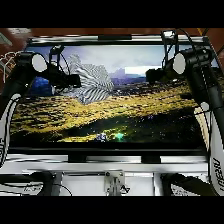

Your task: Fold the shirts.

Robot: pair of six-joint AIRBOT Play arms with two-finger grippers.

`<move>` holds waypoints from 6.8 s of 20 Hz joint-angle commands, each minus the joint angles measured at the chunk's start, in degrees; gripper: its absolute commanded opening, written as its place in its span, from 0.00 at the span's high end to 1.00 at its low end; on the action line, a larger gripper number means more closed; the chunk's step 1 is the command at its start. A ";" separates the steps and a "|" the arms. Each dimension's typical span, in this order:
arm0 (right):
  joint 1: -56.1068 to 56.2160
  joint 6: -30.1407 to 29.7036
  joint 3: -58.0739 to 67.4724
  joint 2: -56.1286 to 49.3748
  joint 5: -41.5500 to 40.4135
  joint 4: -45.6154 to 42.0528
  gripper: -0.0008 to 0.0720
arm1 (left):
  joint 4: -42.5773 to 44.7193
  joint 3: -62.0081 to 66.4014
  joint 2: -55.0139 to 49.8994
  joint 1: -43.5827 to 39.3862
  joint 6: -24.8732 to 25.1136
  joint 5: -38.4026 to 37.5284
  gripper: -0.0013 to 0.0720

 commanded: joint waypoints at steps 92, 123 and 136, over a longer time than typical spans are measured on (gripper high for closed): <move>10.91 -28.26 0.13 -24.70 -17.77 45.51 0.89 | 6.88 -18.73 4.72 15.06 2.93 2.58 0.91; -2.27 1.64 -8.02 -0.42 -13.33 31.30 0.26 | -10.29 -14.40 3.98 -5.49 11.54 1.90 0.91; 7.15 4.90 17.27 -36.63 1.66 26.67 0.14 | -11.13 -14.38 4.20 -5.95 13.73 2.14 0.91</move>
